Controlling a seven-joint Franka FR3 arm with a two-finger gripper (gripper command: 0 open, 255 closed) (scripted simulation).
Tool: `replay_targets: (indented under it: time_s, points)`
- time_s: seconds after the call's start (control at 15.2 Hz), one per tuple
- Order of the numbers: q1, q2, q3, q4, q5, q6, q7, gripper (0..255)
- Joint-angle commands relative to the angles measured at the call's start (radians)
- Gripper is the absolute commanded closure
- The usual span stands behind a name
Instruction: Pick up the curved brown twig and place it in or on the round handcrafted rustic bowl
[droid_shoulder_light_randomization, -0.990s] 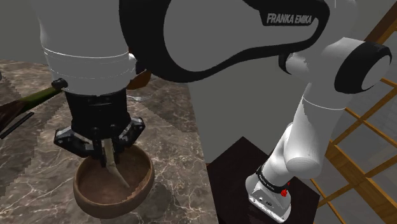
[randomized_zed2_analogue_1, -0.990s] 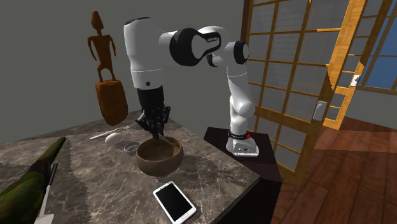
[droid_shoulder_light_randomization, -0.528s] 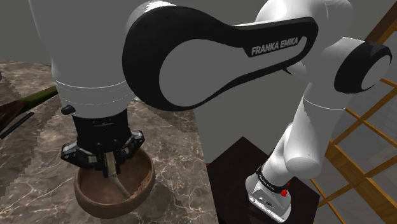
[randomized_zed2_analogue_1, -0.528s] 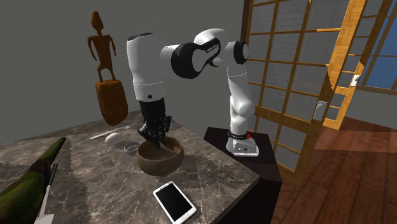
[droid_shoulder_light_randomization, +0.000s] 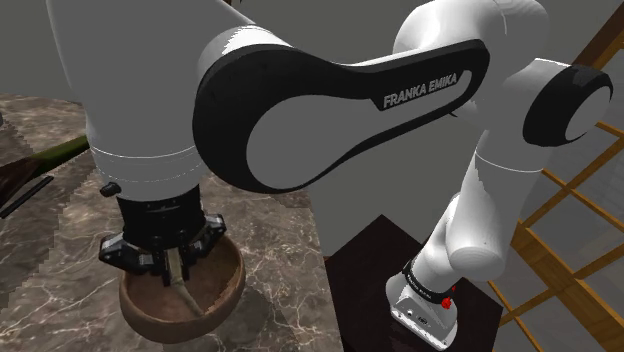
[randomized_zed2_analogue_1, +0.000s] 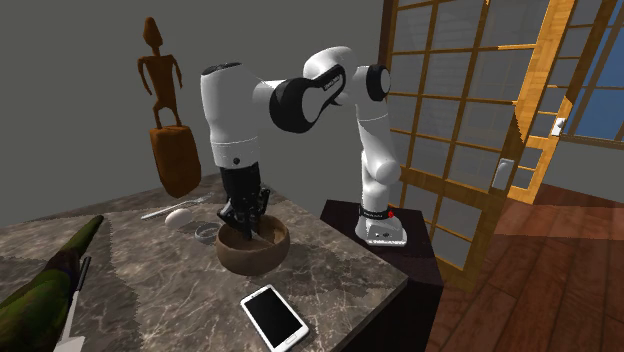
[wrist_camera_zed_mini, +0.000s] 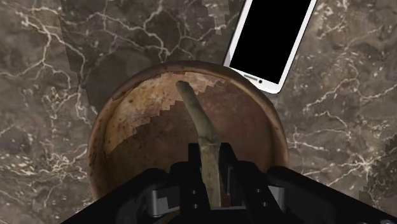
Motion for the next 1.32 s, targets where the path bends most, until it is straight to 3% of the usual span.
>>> replay_targets:
  time_s: [0.0,0.07,0.13,0.46,0.73,1.25]
  points:
    - [0.0,0.0,0.0,0.0,0.0,0.0,0.0,255]
    - [0.0,0.0,0.0,0.0,0.0,0.0,0.0,255]
    - [0.0,0.0,0.0,0.0,0.0,0.0,0.0,0]
    - [0.0,0.0,0.0,0.0,0.0,0.0,0.0,0]
    - [0.009,0.002,0.003,0.131,0.0,-0.128,-0.002,0]
    - [0.01,0.003,0.003,0.131,0.0,-0.128,-0.002,0]
